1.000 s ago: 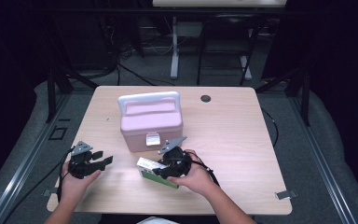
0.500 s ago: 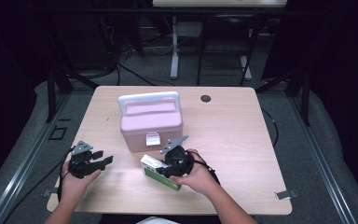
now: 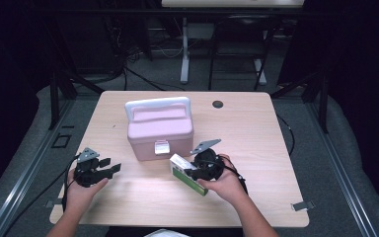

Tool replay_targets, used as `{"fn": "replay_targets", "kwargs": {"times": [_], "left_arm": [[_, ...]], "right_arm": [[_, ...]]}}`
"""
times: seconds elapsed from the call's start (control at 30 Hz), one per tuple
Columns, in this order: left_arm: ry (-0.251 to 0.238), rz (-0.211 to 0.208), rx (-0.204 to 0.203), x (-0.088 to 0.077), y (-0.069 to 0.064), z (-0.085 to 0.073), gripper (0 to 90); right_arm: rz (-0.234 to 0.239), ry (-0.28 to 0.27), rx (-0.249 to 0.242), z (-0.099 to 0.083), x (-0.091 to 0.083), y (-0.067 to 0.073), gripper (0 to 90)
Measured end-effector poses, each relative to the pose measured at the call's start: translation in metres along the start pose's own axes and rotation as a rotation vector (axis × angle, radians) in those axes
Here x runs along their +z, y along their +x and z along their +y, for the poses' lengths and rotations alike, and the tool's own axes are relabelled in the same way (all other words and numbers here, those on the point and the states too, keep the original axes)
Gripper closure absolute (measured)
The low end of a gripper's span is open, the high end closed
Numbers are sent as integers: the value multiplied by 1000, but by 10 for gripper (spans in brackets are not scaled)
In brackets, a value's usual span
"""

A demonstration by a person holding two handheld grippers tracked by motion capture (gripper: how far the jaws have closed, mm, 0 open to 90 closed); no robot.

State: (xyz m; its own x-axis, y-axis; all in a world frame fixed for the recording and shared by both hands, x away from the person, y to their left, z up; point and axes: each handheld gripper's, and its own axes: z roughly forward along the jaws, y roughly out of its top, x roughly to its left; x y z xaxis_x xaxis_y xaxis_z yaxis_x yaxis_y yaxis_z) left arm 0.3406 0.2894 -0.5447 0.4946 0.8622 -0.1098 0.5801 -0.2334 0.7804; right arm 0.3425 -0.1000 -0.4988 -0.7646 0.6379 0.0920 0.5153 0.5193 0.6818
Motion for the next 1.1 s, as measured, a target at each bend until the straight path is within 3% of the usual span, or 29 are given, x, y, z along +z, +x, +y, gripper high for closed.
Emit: {"fn": "replay_targets", "kwargs": {"times": [0.27,0.3,0.33,0.63,0.7,0.73,0.93,1.1], "left_arm": [[-4,-9,2,4,0,4,460],[-4,-9,2,4,0,4,460],[-4,-10,1,4,0,5,460],[0,-19,4,7,1,7,460],[1,-19,4,7,1,7,460],[7,-17,1,6,2,7,460],[-3,-16,-3,7,2,6,460],[-3,-17,0,8,2,6,460]], "right_arm": [[-125,-17,89,-27,-31,-39,621],[-125,-17,89,-27,-31,-39,621],[-159,-20,129,-35,-41,-51,621],[-263,-37,253,-68,-77,-95,620],[-265,-35,254,-70,-80,-98,620],[-271,-49,278,-77,-87,-107,620],[-312,-44,281,-85,-95,-115,619],[-309,-74,278,-87,-94,-119,619]]}}
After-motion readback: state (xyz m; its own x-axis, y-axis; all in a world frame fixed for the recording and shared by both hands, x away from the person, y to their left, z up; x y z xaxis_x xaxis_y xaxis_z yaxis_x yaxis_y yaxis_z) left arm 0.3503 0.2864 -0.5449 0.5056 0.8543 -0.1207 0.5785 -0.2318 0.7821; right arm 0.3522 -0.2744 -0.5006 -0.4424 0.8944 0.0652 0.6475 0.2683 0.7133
